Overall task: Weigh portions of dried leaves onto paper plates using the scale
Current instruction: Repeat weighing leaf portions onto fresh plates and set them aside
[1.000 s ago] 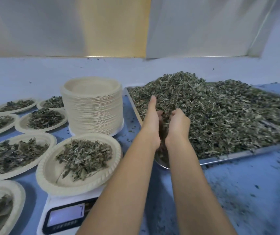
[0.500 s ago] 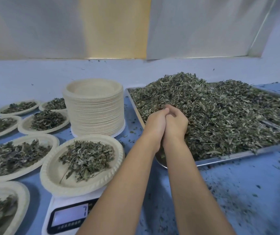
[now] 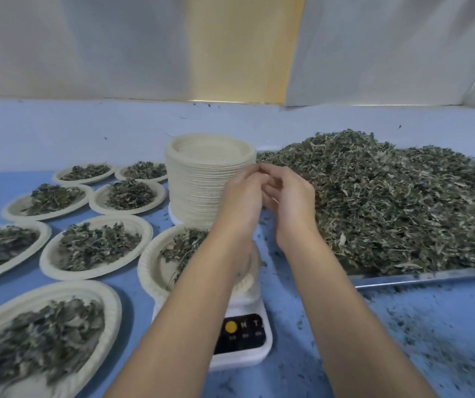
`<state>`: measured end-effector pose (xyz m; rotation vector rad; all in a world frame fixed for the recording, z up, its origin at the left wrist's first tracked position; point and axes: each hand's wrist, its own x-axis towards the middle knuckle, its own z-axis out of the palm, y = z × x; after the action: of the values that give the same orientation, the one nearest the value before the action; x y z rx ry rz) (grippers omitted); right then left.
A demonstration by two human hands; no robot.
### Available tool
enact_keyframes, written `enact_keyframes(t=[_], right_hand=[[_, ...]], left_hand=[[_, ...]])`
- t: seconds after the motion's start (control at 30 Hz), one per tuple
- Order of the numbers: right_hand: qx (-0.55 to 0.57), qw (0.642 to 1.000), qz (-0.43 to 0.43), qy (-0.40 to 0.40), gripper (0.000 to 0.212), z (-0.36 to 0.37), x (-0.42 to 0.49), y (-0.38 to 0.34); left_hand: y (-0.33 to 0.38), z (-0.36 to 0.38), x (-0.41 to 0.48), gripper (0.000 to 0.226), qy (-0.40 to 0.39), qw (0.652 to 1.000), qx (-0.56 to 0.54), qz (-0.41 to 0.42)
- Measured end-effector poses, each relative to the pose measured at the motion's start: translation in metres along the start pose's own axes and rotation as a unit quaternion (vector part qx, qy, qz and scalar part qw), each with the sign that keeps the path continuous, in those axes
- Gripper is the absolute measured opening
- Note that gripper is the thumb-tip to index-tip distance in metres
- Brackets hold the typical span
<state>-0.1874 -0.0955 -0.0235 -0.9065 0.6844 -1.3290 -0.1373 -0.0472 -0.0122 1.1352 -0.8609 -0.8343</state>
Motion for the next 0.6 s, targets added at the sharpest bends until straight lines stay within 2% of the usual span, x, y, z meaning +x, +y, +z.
enact_keyframes(t=[0.1, 0.17, 0.27, 0.6], right_hand=[[-0.04, 0.992, 0.044, -0.108, 0.025, 0.006, -0.007, 0.003], [-0.093, 0.984, 0.068, -0.136, 0.027, 0.009, -0.01, 0.008], [-0.156, 0.978, 0.077, -0.114, 0.027, 0.009, -0.011, 0.018], [-0.189, 0.977, 0.058, -0.076, 0.02, -0.004, -0.001, 0.041]], left_hand=[[0.007, -0.035, -0.001, 0.03, 0.039, 0.999, -0.025, -0.017], [0.009, -0.059, -0.003, 0.024, 0.06, 0.997, -0.027, -0.025], [0.008, -0.087, -0.007, 0.029, 0.09, 0.995, -0.006, -0.03], [-0.018, -0.13, -0.01, 0.029, 0.174, 0.977, 0.125, -0.021]])
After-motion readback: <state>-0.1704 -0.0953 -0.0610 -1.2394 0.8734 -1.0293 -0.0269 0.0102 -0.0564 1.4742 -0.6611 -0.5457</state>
